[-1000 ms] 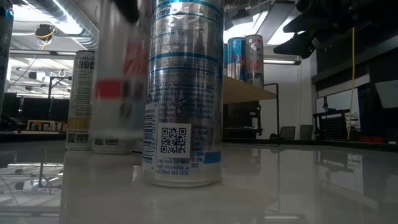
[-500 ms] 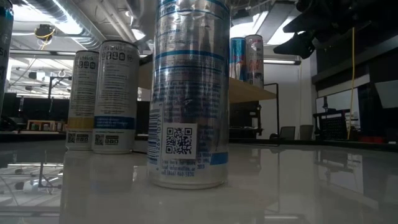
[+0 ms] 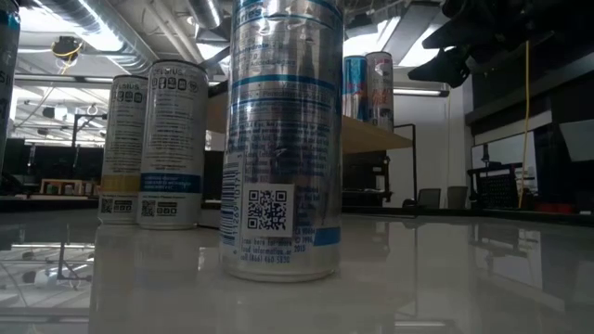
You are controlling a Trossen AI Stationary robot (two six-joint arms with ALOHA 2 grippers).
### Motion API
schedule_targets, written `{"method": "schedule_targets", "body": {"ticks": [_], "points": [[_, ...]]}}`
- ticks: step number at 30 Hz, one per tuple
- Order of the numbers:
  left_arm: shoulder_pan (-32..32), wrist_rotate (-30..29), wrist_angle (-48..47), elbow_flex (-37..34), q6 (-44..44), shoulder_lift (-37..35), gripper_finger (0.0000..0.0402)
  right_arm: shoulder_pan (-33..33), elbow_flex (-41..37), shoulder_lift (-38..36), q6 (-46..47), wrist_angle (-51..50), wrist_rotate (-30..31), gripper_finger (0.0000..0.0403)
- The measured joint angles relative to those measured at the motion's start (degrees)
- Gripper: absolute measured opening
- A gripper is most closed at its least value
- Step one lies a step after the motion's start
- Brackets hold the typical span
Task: Place canned beverage on shelf
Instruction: Put the white-pink soda can on the shelf aligned with the other white-pink soda cans
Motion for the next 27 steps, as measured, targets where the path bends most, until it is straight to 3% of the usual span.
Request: {"method": "schedule_targets", "body": {"ticks": [13,27], "points": [[14.36,8.21,-2.94,-0.58,22.86,0.09,0.0246,-0.01,0.0,0.0,-0.01,-0.41,-0.02,0.0356],[19.42,9.87,-7.99,-0.58,41.16,0.02,0.0246,-0.01,0.0,-0.01,-0.01,-0.39,-0.01,0.0356]]}}
